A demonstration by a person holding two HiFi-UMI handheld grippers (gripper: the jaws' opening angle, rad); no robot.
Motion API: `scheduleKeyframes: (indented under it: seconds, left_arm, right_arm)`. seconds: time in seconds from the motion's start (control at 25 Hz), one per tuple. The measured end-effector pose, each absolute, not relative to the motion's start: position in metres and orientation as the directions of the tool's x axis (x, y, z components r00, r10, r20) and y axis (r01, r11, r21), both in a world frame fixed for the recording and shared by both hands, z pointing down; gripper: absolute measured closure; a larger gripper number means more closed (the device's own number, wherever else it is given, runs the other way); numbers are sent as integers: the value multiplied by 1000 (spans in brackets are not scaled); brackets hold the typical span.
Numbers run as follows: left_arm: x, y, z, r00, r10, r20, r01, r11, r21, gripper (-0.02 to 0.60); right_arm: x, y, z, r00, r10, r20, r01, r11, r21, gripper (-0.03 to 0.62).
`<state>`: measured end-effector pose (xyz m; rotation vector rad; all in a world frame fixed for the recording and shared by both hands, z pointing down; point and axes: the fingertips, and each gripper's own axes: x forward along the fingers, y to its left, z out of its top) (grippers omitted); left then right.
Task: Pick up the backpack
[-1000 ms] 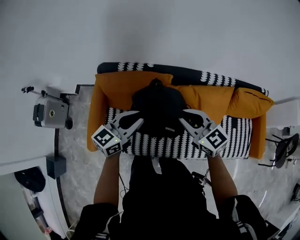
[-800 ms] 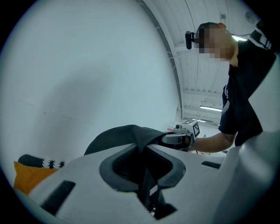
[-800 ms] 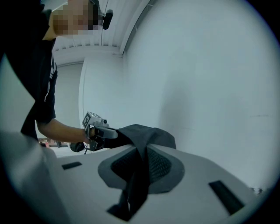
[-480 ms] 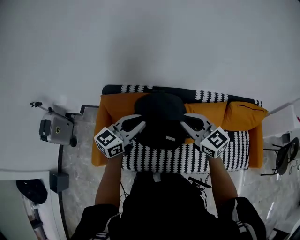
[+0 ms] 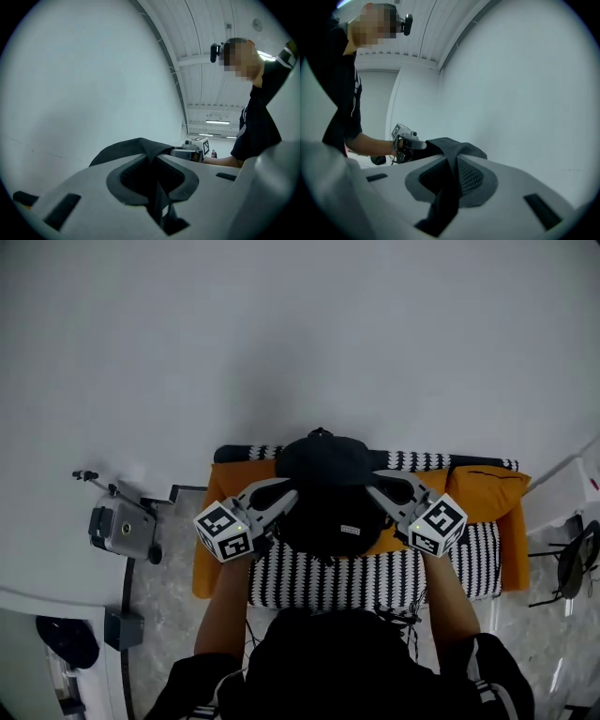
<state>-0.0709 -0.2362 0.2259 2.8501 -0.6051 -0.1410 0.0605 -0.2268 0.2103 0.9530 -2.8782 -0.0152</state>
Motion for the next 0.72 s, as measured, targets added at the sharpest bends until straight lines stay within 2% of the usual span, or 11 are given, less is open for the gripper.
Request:
scheduleKeyframes:
  seconds: [0.72]
  left_arm:
    - [-64, -229, 133, 927, -359, -110, -340, -927, 162, 515]
  right_arm:
    - [67, -215, 123, -810, -586, 34, -578, 807, 120, 531]
